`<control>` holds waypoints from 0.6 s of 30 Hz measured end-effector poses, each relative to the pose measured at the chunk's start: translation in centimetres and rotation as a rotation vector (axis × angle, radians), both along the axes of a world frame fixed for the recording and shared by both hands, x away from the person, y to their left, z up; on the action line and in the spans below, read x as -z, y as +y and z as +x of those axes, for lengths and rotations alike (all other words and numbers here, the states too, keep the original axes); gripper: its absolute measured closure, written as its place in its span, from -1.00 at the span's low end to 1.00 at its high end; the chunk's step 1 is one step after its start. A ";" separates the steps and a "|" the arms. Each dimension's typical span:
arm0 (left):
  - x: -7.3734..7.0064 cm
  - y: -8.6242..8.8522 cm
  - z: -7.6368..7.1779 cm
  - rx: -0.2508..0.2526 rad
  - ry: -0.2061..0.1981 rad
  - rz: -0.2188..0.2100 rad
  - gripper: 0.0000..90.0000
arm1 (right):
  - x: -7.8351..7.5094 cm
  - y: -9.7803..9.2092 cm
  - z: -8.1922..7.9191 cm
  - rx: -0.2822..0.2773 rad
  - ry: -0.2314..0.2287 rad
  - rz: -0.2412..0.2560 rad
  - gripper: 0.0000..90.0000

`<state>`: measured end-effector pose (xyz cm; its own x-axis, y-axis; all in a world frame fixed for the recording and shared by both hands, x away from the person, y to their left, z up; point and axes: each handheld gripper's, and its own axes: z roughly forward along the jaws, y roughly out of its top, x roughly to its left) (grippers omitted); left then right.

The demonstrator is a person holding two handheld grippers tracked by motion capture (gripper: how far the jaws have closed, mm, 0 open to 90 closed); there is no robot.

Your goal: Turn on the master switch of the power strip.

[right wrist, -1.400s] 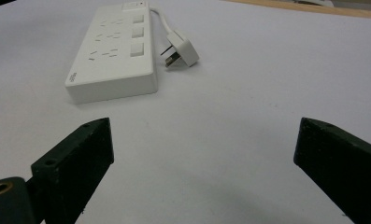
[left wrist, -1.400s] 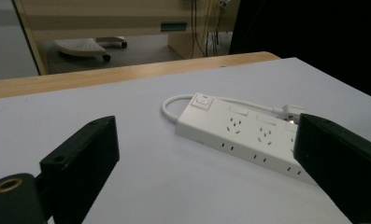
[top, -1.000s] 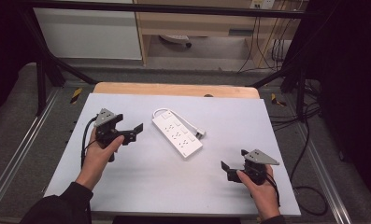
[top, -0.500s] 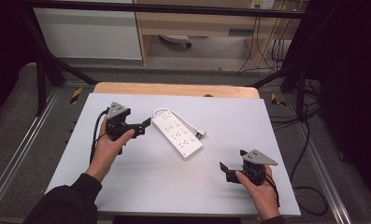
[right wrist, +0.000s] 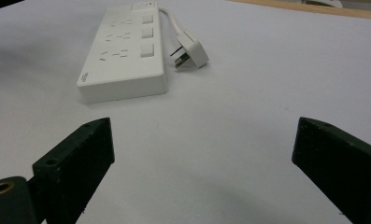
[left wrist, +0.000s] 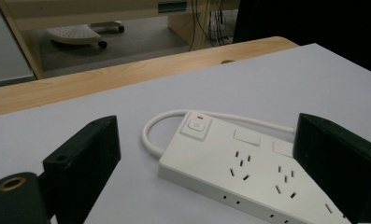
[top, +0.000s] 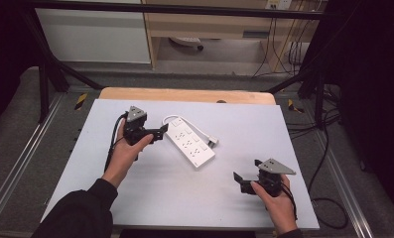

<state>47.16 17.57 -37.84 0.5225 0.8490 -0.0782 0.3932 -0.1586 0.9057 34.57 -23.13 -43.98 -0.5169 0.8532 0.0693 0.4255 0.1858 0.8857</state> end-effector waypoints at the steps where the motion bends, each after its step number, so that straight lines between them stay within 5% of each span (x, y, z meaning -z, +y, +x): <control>1: 0.1 -0.2 0.2 -0.003 0.006 -0.015 -0.83 | 0.0 0.0 0.0 0.002 -0.002 0.002 -0.87; 18: -0.5 -0.4 2.4 -0.069 0.015 0.016 -0.78 | -0.1 -0.2 -0.1 0.011 -0.008 0.005 -0.87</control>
